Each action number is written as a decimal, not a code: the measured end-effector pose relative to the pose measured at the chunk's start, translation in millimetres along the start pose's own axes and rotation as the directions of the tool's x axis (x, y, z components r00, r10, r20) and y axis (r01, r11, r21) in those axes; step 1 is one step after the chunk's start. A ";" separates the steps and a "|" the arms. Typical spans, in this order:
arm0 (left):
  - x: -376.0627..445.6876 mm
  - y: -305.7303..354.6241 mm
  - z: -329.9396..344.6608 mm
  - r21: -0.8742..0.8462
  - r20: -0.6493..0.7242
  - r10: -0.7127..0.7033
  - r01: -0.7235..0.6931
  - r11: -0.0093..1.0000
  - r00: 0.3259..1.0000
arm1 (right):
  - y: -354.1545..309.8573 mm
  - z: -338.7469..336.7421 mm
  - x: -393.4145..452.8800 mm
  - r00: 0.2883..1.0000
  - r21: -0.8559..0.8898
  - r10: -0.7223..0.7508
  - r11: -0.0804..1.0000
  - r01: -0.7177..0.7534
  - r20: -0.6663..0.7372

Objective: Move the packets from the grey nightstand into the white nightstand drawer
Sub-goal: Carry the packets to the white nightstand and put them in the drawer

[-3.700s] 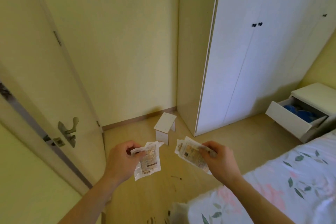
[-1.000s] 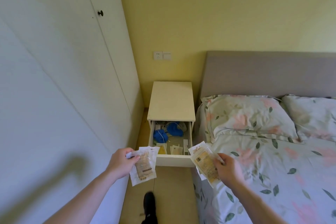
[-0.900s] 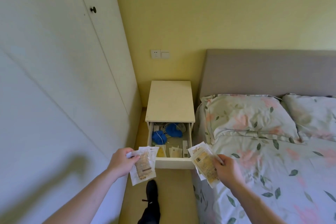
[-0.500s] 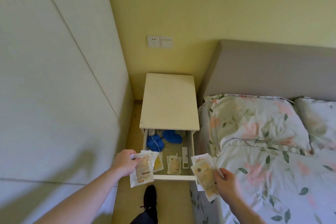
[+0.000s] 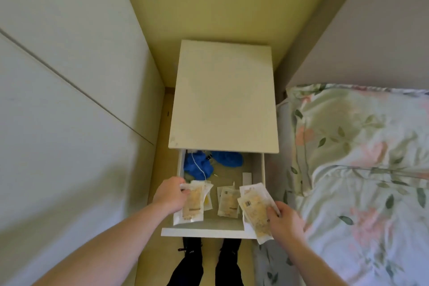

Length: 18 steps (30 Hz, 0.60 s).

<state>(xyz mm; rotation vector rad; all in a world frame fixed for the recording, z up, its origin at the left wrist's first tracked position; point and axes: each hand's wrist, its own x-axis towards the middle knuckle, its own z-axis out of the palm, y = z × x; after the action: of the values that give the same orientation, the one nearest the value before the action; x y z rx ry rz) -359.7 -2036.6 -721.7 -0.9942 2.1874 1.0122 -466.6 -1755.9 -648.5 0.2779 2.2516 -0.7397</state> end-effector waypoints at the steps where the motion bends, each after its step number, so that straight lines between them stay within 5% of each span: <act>1: 13.1 -0.9 7.0 -0.006 0.002 -0.006 0.006 1.000 1.000 | 1.4 7.2 15.2 1.000 -0.008 0.000 1.000 0.000 0.006; 11: 109.2 -23.5 89.5 0.027 0.020 -0.090 0.089 0.996 0.996 | 33.2 90.8 131.0 0.995 0.023 0.045 0.999 -0.047 0.085; 18: 129.0 -36.3 129.9 0.199 -0.013 -0.095 0.096 0.975 0.995 | 60.7 138.1 170.5 0.984 0.015 0.132 0.991 -0.135 0.117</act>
<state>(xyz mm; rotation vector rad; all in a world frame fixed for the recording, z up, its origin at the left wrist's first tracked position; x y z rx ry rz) -387.3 -2000.3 -902.7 -0.9972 2.1718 0.7319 -481.5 -1791.4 -872.9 0.3838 2.0935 -0.6933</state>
